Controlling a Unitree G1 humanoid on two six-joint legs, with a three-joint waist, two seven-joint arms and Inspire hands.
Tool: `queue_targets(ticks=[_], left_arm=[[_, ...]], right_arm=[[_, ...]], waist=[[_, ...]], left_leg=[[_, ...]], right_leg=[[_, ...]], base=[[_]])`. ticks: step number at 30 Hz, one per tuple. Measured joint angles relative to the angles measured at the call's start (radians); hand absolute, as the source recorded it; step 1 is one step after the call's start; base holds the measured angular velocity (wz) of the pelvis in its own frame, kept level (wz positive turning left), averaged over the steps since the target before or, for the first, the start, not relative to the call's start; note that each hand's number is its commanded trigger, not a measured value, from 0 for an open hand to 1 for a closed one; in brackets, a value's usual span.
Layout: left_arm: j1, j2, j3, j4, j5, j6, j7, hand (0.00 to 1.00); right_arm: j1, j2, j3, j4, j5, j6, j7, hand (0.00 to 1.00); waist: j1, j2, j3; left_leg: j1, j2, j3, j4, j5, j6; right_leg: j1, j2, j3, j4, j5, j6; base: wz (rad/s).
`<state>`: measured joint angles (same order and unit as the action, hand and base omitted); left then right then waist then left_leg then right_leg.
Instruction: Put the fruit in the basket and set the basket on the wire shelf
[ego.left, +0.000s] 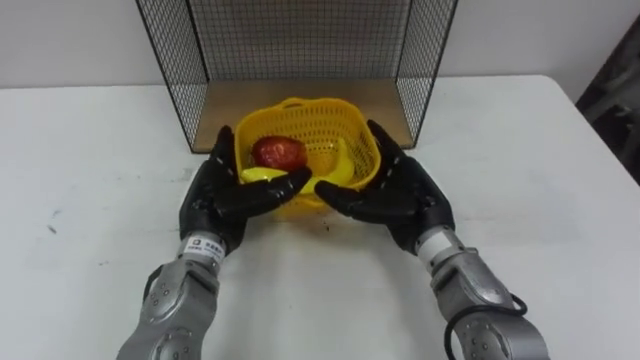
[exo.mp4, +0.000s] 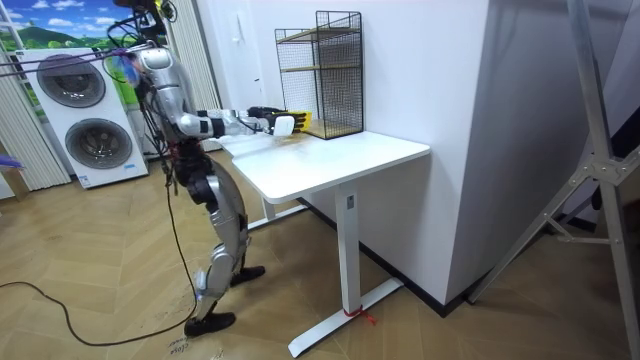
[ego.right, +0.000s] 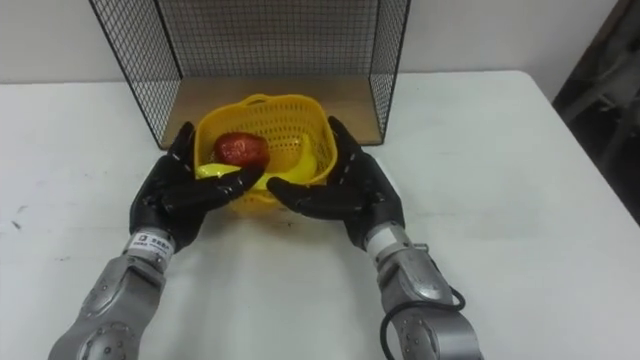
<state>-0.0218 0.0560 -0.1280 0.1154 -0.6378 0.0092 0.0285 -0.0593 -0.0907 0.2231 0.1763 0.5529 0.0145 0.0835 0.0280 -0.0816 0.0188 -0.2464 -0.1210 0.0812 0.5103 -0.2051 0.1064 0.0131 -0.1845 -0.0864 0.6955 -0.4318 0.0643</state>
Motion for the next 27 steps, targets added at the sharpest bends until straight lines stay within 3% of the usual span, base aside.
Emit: queue_targets(ticks=[2, 3, 4, 6, 8, 10, 12, 13, 14, 16, 19, 21, 27], left_arm=[[-0.011, 0.006, -0.009, 0.0, 0.001, 0.0, 0.0, 0.0], [-0.011, 0.008, -0.02, 0.0, 0.001, -0.004, 0.0, 0.0], [-0.012, 0.009, -0.027, -0.001, 0.001, -0.004, 0.001, 0.0], [-0.013, 0.009, -0.032, -0.001, 0.015, -0.005, 0.005, 0.0], [-0.016, 0.009, -0.031, -0.001, 0.012, -0.012, 0.01, 0.0], [-0.024, 0.008, -0.031, -0.001, 0.016, -0.015, 0.01, 0.0], [-0.035, 0.006, -0.03, 0.0, 0.022, -0.016, 0.011, 0.0], [-0.043, 0.003, -0.03, 0.004, 0.024, -0.016, 0.011, 0.0], [-0.044, 0.002, -0.03, 0.006, 0.023, -0.016, 0.01, 0.0], [-0.044, -0.005, -0.032, 0.011, 0.022, -0.014, 0.01, 0.0], [-0.044, -0.005, -0.031, 0.011, 0.029, -0.013, 0.013, 0.0], [-0.044, -0.005, -0.029, 0.009, 0.055, -0.013, 0.013, 0.0], [-0.045, -0.008, -0.031, 0.006, 0.099, -0.009, 0.012, 0.0]], right_arm=[[0.0, 0.0, -0.008, 0.0, -0.002, -0.008, 0.0, 0.0], [0.0, 0.0, -0.01, -0.001, -0.007, -0.014, 0.0, 0.0], [0.0, 0.002, -0.01, -0.001, -0.009, -0.022, 0.0, 0.0], [0.0, 0.001, -0.01, -0.001, -0.011, -0.029, -0.001, 0.0], [0.0, -0.006, -0.009, -0.001, -0.01, -0.031, -0.001, 0.0], [0.0, -0.002, -0.012, -0.001, -0.012, -0.037, -0.001, 0.0], [-0.006, 0.0, -0.013, -0.001, -0.018, -0.038, -0.003, 0.0], [-0.008, -0.001, -0.013, -0.001, -0.02, -0.038, -0.007, 0.0], [-0.008, -0.002, -0.012, -0.001, -0.02, -0.038, -0.007, 0.0], [-0.005, -0.008, -0.012, -0.001, -0.01, -0.035, -0.008, 0.0], [-0.006, -0.002, -0.014, -0.001, -0.009, -0.035, -0.008, 0.0], [-0.007, 0.003, -0.014, -0.001, -0.006, -0.035, -0.008, 0.0], [-0.008, 0.006, -0.019, -0.001, -0.025, -0.035, -0.012, 0.0]], waist=[[-0.003, -0.009, 0.0047], [-0.004, -0.006, 0.0045], [-0.004, 0.002, 0.0043], [-0.001, 0.014, 0.009], [0.007, 0.03, 0.0135], [0.006, 0.041, 0.0146], [0.0, 0.04, 0.0167], [-0.002, 0.041, 0.0179], [-0.004, 0.043, 0.0186], [-0.006, 0.064, 0.0075], [-0.004, 0.065, 0.0043], [-0.001, 0.061, -0.0053], [-0.001, 0.062, -0.0056]], left_leg=[[0.015, -0.026, 0.006, 0.012, -0.022, 0.019], [0.027, -0.034, 0.013, 0.012, -0.034, 0.03], [0.04, -0.033, 0.016, 0.011, -0.047, 0.039], [0.069, -0.03, 0.0, 0.002, -0.06, 0.049], [0.091, -0.023, -0.012, -0.015, -0.065, 0.053], [0.109, -0.016, -0.012, -0.038, -0.065, 0.056], [0.114, -0.016, -0.016, -0.047, -0.065, 0.056], [0.114, -0.016, -0.015, -0.045, -0.064, 0.056], [0.115, -0.015, -0.016, -0.042, -0.065, 0.056], [0.13, 0.004, -0.027, -0.061, -0.059, 0.045], [0.17, 0.028, -0.035, -0.095, -0.052, 0.032], [0.176, 0.035, -0.034, -0.116, -0.044, 0.023], [0.192, 0.048, -0.028, -0.175, -0.009, 0.02]], right_leg=[[-0.038, -0.033, 0.004, 0.119, 0.028, 0.013], [-0.064, -0.047, 0.005, 0.186, 0.07, 0.016], [-0.088, -0.049, 0.006, 0.234, 0.124, 0.015], [-0.104, -0.042, 0.005, 0.282, 0.18, 0.011], [-0.13, -0.018, 0.015, 0.274, 0.13, 0.005], [-0.197, 0.02, 0.014, 0.2, 0.077, -0.002], [-0.223, 0.046, 0.013, 0.052, 0.061, -0.009], [-0.227, 0.057, 0.014, -0.059, 0.072, -0.016], [-0.227, 0.067, 0.019, -0.09, 0.116, -0.021], [-0.19, 0.1, 0.009, -0.157, 0.173, -0.037], [-0.132, 0.122, 0.0, -0.239, 0.214, -0.047], [-0.118, 0.134, 0.003, -0.27, 0.234, -0.05], [-0.096, 0.153, 0.01, -0.34, 0.277, -0.059]], base=[[0.32], [0.35], [0.26], [0.12], [0.0], [-0.02], [0.07], [0.13], [0.13], [0.02], [-0.08], [-0.09], [-0.03]])
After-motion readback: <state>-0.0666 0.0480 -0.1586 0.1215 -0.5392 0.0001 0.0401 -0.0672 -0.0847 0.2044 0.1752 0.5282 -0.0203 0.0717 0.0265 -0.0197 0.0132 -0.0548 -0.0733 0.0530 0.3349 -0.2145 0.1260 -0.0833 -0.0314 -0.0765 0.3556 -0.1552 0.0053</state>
